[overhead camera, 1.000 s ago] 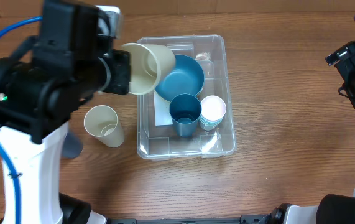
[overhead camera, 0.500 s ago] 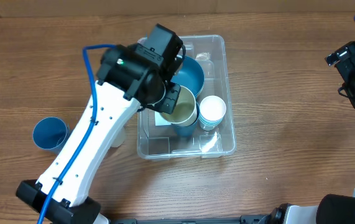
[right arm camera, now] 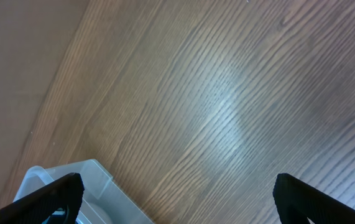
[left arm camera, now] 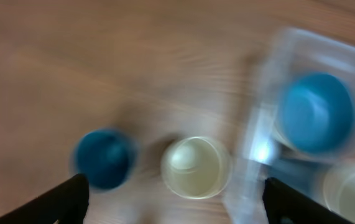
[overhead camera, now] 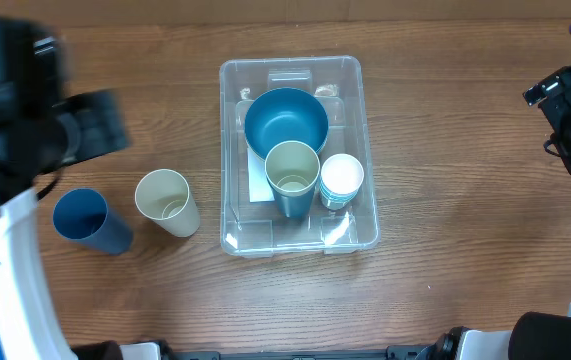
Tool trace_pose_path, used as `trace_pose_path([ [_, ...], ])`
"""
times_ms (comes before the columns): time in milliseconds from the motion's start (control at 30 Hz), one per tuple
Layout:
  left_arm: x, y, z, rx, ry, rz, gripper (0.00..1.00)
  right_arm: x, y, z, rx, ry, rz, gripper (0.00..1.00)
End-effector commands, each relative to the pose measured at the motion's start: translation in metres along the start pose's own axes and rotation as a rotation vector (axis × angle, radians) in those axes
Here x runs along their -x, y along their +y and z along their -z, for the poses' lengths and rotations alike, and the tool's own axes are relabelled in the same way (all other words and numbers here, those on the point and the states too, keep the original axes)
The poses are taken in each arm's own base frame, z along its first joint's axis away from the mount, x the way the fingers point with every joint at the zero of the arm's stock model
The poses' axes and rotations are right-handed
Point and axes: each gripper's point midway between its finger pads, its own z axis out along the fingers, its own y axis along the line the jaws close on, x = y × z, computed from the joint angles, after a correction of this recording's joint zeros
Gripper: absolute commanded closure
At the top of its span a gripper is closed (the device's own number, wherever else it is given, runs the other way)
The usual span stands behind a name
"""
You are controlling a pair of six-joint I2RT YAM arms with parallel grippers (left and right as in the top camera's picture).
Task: Pack container
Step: 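Grasp the other dark blue cup with the left gripper and nest it in the bowl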
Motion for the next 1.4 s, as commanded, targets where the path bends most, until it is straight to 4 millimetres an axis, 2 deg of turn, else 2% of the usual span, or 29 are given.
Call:
trace_pose_path([
  [0,-0.038,0.074,-0.039,0.118,0.191,0.319,0.02,0.002,0.005,0.005,0.017,-0.014,0.002,0.00],
  [100,-0.069,0.124,-0.090,0.197,0.299,0.522,0.00,0.002,0.005,0.005,0.017,-0.014,0.002,0.00],
  [200,-0.098,0.146,-0.137,0.205,0.368,0.604,0.01,0.002,0.005,0.005,0.017,-0.014,0.002,0.00],
  [267,-0.114,0.150,-0.167,0.206,0.397,0.599,0.16,0.002,0.005,0.005,0.017,-0.014,0.002,0.00],
  [300,-0.122,0.150,-0.179,0.197,0.408,0.603,0.28,0.002,0.005,0.005,0.017,-0.014,0.002,0.00],
  [333,-0.126,0.149,-0.185,0.187,0.412,0.605,0.37,0.002,0.005,0.005,0.017,-0.014,0.002,0.00],
  [367,-0.129,0.147,-0.193,0.173,0.408,0.608,0.55,0.002,0.005,0.005,0.017,-0.014,0.002,0.00],
  [400,-0.129,0.148,-0.197,0.173,0.400,0.607,0.72,0.002,0.005,0.005,0.017,-0.014,0.002,0.00],
  [433,-0.127,0.148,-0.198,0.164,0.388,0.607,0.96,0.002,0.005,0.005,0.017,-0.014,0.002,0.00],
  [500,-0.119,0.147,-0.195,0.152,0.370,0.608,0.96,0.002,0.005,0.005,0.017,-0.014,0.002,0.00],
  [567,-0.106,0.147,-0.183,0.149,0.345,0.604,0.96,0.002,0.005,0.005,0.017,-0.014,0.002,0.00],
  [667,-0.062,0.137,-0.132,0.118,0.267,0.572,0.96,0.002,0.005,0.005,0.017,-0.014,0.002,0.00],
  [733,-0.026,0.094,-0.083,-0.052,0.191,0.448,0.96,0.002,0.005,0.005,0.017,-0.014,0.002,0.00],
  [767,-0.012,0.061,-0.052,-0.134,0.145,0.311,0.96,0.002,0.005,0.005,0.017,-0.014,0.002,0.00],
  [833,-0.009,0.005,-0.021,-0.232,0.108,0.066,0.96,0.002,0.005,0.005,0.017,-0.014,0.002,0.00],
  [867,-0.012,-0.021,-0.012,-0.277,0.100,-0.040,0.96,0.002,0.005,0.005,0.017,-0.014,0.002,0.00],
  [900,-0.019,-0.048,-0.006,-0.323,0.099,-0.142,0.96,0.002,0.005,0.005,0.017,-0.014,0.002,0.00],
  [933,-0.032,-0.084,0.000,-0.378,0.103,-0.287,0.96,0.002,0.005,0.005,0.017,-0.014,0.002,0.00],
  [1033,-0.058,-0.141,0.005,-0.364,0.058,-0.557,0.96,0.002,0.005,0.005,0.017,-0.014,0.002,0.00],
  [1133,-0.079,-0.184,0.009,-0.399,0.033,-0.710,0.96,0.002,0.005,0.005,0.017,-0.014,0.002,0.00],
  [1233,-0.094,-0.201,-0.007,-0.360,0.080,-0.764,0.96,0.002,0.005,0.005,0.017,-0.014,0.002,0.00],
  [1367,-0.101,-0.214,-0.047,-0.298,0.170,-0.784,0.96,0.002,0.005,0.005,0.017,-0.014,0.002,0.00],
])
